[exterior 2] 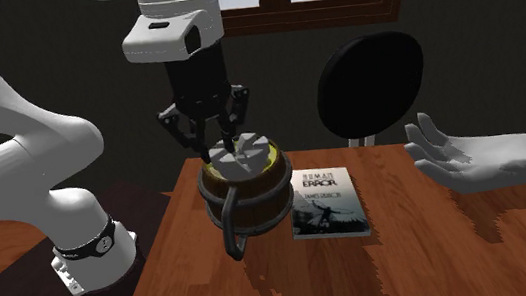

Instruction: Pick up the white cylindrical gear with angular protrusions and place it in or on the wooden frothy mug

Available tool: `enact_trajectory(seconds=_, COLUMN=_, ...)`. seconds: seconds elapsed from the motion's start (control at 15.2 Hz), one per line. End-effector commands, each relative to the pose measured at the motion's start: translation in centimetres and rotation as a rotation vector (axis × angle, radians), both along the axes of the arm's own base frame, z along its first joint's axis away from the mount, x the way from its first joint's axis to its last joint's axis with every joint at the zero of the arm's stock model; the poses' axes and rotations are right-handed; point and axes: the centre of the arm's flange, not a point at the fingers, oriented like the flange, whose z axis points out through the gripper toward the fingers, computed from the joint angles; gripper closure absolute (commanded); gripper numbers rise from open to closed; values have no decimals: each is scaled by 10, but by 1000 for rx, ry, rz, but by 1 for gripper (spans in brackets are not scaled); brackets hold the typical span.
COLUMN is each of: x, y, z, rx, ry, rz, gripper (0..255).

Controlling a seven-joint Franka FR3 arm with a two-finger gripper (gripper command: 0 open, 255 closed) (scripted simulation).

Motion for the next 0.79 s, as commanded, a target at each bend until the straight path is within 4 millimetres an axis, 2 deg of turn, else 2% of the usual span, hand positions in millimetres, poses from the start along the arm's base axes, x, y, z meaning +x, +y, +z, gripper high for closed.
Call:
enact_trajectory(seconds=0.0, x=0, y=1, z=-2, rx=1, ry=5, rz=2, gripper=0)
enact_trajectory(seconds=0.33, x=0, y=1, z=-2, rx=1, ry=5, rz=2, gripper=0)
enact_trajectory(seconds=0.59, x=-1, y=1, z=48, rx=1, ry=5, rz=2, gripper=0)
enact_trajectory(seconds=0.73, x=-1, y=1, z=48, rx=1, ry=5, rz=2, gripper=0)
